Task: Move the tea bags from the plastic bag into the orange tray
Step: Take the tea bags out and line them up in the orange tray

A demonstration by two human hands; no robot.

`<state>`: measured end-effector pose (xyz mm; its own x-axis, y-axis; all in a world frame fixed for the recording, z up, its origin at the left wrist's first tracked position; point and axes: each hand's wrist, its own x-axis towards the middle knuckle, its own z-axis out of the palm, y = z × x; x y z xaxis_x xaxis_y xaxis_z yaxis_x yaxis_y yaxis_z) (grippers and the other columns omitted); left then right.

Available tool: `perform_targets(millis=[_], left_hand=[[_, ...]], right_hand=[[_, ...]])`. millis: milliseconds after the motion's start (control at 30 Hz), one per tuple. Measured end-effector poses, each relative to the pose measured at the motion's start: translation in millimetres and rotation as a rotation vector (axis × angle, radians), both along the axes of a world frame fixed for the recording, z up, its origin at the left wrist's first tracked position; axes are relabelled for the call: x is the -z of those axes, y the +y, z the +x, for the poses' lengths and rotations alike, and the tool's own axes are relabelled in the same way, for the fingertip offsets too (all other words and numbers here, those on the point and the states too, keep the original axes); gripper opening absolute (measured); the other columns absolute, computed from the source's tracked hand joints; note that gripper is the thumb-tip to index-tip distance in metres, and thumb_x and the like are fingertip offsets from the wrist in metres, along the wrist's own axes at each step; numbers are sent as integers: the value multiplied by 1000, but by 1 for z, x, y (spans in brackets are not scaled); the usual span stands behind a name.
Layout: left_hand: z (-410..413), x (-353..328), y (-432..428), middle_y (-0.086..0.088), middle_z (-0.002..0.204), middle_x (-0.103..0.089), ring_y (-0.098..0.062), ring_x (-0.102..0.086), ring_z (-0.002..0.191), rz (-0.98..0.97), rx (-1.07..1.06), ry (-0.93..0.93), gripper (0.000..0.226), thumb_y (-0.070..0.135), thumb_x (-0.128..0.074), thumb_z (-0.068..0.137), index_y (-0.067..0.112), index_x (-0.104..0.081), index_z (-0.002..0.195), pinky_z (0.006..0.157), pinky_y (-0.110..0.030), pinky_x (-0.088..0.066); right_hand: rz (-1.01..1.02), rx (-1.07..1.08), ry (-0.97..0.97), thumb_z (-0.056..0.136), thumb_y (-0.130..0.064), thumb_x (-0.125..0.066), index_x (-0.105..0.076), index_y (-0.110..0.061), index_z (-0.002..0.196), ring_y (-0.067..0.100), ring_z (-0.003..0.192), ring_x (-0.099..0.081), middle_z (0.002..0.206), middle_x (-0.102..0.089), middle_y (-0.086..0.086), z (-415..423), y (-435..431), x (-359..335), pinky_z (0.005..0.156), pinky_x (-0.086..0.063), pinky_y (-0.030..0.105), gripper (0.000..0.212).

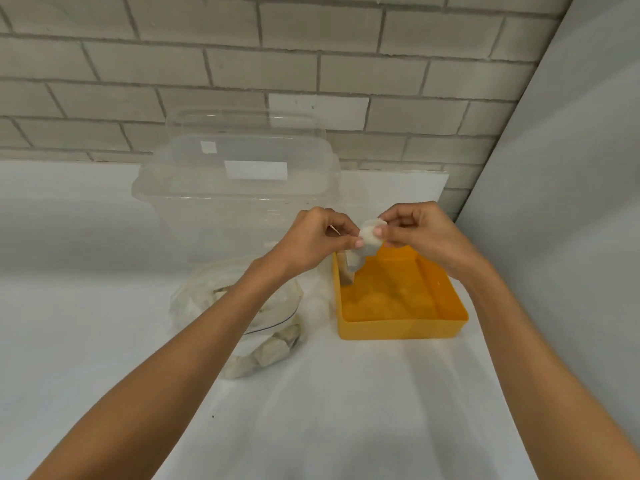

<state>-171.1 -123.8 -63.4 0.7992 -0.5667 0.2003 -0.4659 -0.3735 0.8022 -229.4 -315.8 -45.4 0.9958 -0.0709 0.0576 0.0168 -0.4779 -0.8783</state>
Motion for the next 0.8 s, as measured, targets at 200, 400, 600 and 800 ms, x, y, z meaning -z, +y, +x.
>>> perform_targets(millis=[200, 400, 600, 800], left_hand=[[5, 7, 0, -3, 96, -66, -2, -58, 74, 114, -94, -106, 14, 8, -66, 87, 16, -75, 95, 68, -1, -40], [4, 8, 5, -2, 98, -64, 0, -56, 73, 154, -93, -99, 17, 5, -65, 88, 16, -74, 96, 68, -1, -39], [2, 9, 14, -3, 99, -65, -4, -58, 76, 135, -95, -82, 17, 7, -66, 88, 18, -74, 97, 74, -9, -44], [3, 14, 18, -5, 100, -67, -11, -60, 78, 115, -109, -44, 16, 8, -68, 86, 19, -75, 95, 69, -2, -41]], right_hand=[[-226, -36, 88, 84, -8, -68, -69, -19, 85, 10, 63, -66, 71, -72, 10, 22, -7, 40, 78, -53, 27, 11], [-354, -114, 231, 83, -3, -65, -65, -18, 76, 5, 57, -61, 70, -68, 8, 44, 13, 91, 76, -52, 33, 16], [-294, 20, 224, 87, -3, -62, -61, -11, 87, 10, 57, -61, 67, -64, 4, 54, 18, 111, 62, -49, 23, 8], [-208, 108, 177, 87, -1, -62, -53, -11, 88, 1, 46, -59, 70, -64, 7, 55, 20, 116, 54, -48, 18, 13]])
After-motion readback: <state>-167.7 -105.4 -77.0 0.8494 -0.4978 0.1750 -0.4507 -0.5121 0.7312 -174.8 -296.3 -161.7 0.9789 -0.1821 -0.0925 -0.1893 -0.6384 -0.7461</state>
